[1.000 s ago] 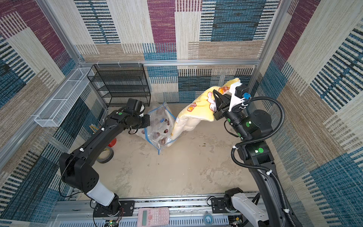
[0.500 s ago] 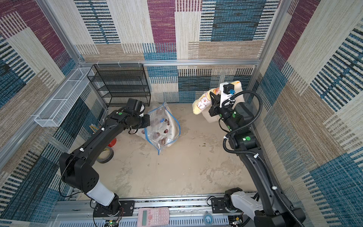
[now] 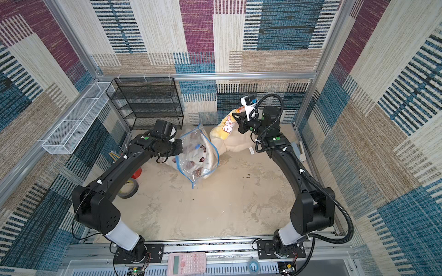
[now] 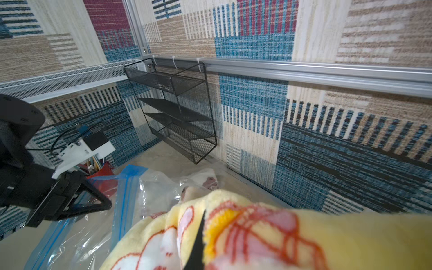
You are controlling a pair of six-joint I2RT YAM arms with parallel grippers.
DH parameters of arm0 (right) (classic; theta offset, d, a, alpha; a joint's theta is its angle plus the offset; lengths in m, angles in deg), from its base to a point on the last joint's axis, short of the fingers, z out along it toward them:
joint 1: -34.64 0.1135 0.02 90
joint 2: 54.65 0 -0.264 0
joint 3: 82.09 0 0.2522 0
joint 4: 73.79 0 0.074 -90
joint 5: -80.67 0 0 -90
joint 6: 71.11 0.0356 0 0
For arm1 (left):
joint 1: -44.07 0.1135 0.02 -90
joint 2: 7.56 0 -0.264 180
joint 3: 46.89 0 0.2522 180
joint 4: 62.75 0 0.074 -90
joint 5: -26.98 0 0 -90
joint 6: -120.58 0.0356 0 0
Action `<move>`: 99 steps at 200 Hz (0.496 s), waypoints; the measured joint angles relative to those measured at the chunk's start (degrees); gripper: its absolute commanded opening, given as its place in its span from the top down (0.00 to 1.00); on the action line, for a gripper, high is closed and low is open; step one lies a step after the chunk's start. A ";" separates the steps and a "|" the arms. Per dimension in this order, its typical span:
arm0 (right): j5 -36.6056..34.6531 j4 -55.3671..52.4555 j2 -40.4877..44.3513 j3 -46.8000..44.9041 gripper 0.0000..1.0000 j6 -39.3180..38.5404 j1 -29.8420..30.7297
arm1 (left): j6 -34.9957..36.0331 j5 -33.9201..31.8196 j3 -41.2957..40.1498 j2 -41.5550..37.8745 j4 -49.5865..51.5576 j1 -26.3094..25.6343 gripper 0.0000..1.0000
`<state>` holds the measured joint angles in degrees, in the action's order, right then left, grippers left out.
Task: Take the blanket out of the vacuum bag
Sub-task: Place the blanket at the center of the board.
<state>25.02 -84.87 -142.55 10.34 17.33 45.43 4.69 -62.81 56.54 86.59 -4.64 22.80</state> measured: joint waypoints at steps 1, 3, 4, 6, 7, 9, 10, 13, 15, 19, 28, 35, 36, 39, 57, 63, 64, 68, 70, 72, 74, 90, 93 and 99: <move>0.11 0.00 0.07 -0.24 1.00 0.00 -0.07 | 0.00 0.00 0.00 0.00 0.00 0.00 1.00; 0.28 0.09 0.31 -0.96 1.00 0.00 -0.22 | 0.00 0.00 0.00 0.00 0.00 0.00 1.00; 0.35 0.13 0.37 -1.20 1.00 0.00 -0.28 | 0.00 -0.02 0.00 -0.02 0.00 0.00 1.00; 0.55 0.26 0.59 -1.90 1.00 0.00 -0.42 | 0.00 -0.02 0.00 -0.02 0.00 0.00 1.00; 0.63 0.24 0.72 -2.34 1.00 0.00 -0.50 | 0.00 0.00 0.00 -0.02 0.00 0.00 1.00; 0.59 0.24 0.96 -3.15 1.00 0.00 -0.70 | 0.00 0.00 0.00 -0.02 0.00 0.00 1.00; 0.57 0.31 1.05 -3.45 1.00 0.00 -0.76 | 0.00 -0.02 0.00 -0.04 0.00 0.00 1.00; 0.57 0.59 1.38 -4.59 1.00 0.02 -0.96 | 0.00 0.00 0.00 -0.04 0.00 0.00 1.00; 0.57 0.57 1.62 -5.42 1.00 0.02 -1.16 | 0.00 0.00 0.00 -0.04 0.00 0.00 1.00; 0.46 0.76 2.12 -7.28 1.00 0.04 -1.60 | 0.00 0.00 -0.04 -0.07 -0.02 0.00 1.00; -0.11 0.74 3.28 -11.65 1.00 0.63 -2.75 | 0.00 0.00 -0.15 -0.09 -0.02 0.00 1.00; -1.07 0.59 4.28 -15.37 1.00 1.53 -3.74 | 0.00 0.02 -0.17 -0.09 0.00 0.02 1.00; -1.22 0.50 4.42 -15.76 1.00 1.60 -3.87 | 0.00 0.02 -0.17 -0.09 0.00 0.02 1.00; -2.01 0.42 4.96 -17.59 1.00 1.84 -4.35 | 0.00 0.00 -0.17 -0.09 0.00 0.02 1.00; -6.51 -1.84 8.26 -25.77 0.99 3.50 -6.60 | 0.00 0.04 -0.20 -0.07 -0.02 0.07 1.00; -9.01 -2.69 9.51 -27.78 0.98 4.28 -7.17 | 0.00 0.07 -0.22 -0.04 -0.02 0.07 1.00; -9.29 -2.71 9.64 -27.98 0.98 4.39 -7.23 | 0.00 0.09 -0.22 -0.04 -0.02 0.07 1.00; -11.06 -2.89 10.38 -29.09 0.97 4.79 -7.56 | 0.00 0.09 -0.22 -0.02 -0.02 0.07 1.00; -12.09 -3.02 10.75 -29.64 0.97 4.85 -7.87 | 0.00 0.13 -0.22 0.00 -0.02 0.07 1.00; -13.05 -3.02 11.08 -30.12 0.97 5.05 -8.15 | 0.00 0.15 -0.22 0.00 -0.02 0.07 1.00; -13.60 -3.02 11.28 -30.42 0.97 5.22 -8.31 | 0.00 0.17 -0.22 0.00 -0.02 0.09 1.00; -19.47 -3.10 12.13 -32.89 0.95 6.84 -11.61 | 0.00 0.20 -0.22 0.04 -0.02 0.11 1.00; -20.33 -3.30 11.98 -33.05 0.95 7.17 -12.26 | 0.00 0.20 -0.22 0.04 -0.02 0.11 1.00; -22.69 -3.85 11.21 -33.11 0.94 7.74 -13.49 | 0.00 0.22 -0.22 0.04 -0.02 0.11 1.00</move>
<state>2.33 -88.72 -131.34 -22.77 25.07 31.94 4.69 -62.60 56.32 86.63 -4.66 22.91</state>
